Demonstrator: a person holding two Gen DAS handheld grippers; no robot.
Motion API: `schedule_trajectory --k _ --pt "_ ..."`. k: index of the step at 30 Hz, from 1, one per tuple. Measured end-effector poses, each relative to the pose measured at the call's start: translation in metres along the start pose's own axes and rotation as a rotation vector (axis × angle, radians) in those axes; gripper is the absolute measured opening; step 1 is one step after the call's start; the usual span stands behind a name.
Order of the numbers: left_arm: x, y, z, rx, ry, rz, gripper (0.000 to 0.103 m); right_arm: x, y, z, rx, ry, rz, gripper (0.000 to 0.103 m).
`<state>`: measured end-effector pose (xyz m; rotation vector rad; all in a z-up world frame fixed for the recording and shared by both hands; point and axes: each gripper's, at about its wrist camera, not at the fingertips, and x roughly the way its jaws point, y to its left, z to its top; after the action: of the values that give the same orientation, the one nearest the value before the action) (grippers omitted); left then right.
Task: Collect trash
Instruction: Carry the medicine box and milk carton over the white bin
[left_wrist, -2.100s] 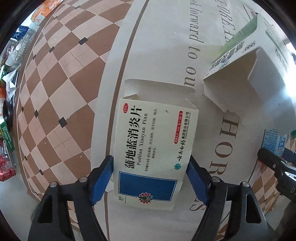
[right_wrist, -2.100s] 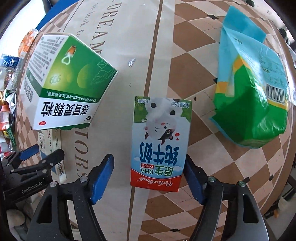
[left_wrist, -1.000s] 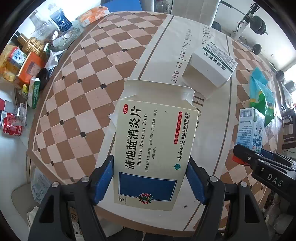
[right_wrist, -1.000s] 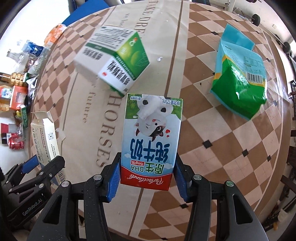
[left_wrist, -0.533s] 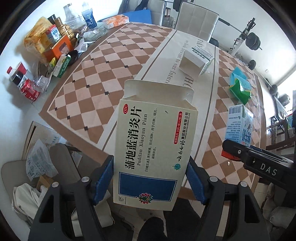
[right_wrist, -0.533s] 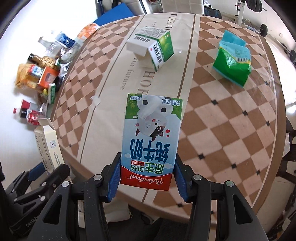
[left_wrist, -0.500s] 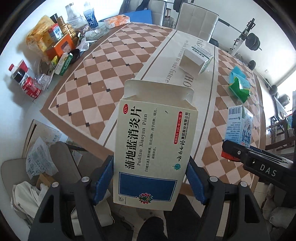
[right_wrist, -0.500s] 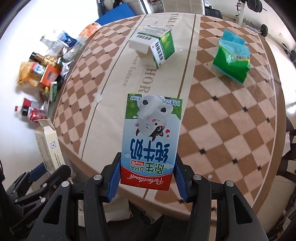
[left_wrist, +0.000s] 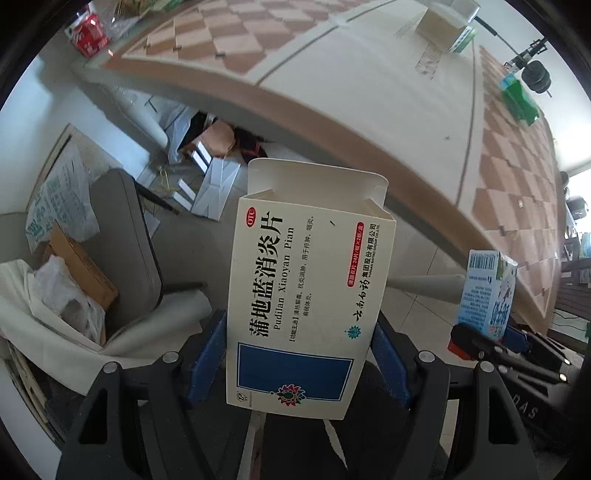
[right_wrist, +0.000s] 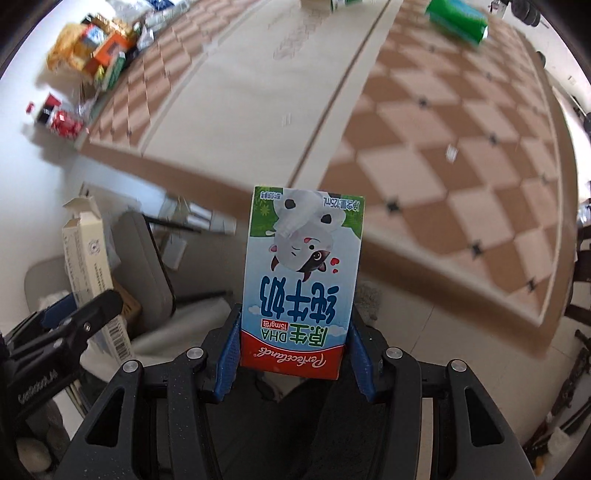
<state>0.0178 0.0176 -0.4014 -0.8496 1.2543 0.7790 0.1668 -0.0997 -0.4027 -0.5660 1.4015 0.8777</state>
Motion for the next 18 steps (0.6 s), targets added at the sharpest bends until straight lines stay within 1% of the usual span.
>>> schedule_trajectory --k 4,8,13,18 --pt "0.064 0.015 -0.005 -0.050 0.080 0.001 0.072 0.061 0.002 -0.027 -0.043 0.079 -0.019 0.054" --pt "0.129 0.027 -0.007 -0.083 0.142 0.004 0.072 0.128 -0.004 -0.040 -0.058 0.153 -0.027 0.054" --pt "0.205 0.036 -0.006 -0.085 0.191 0.017 0.072 0.205 -0.018 -0.037 -0.059 0.190 -0.035 0.054" --pt "0.264 0.040 -0.002 -0.076 0.230 -0.003 0.072 0.280 -0.031 -0.022 -0.053 0.228 -0.040 0.054"
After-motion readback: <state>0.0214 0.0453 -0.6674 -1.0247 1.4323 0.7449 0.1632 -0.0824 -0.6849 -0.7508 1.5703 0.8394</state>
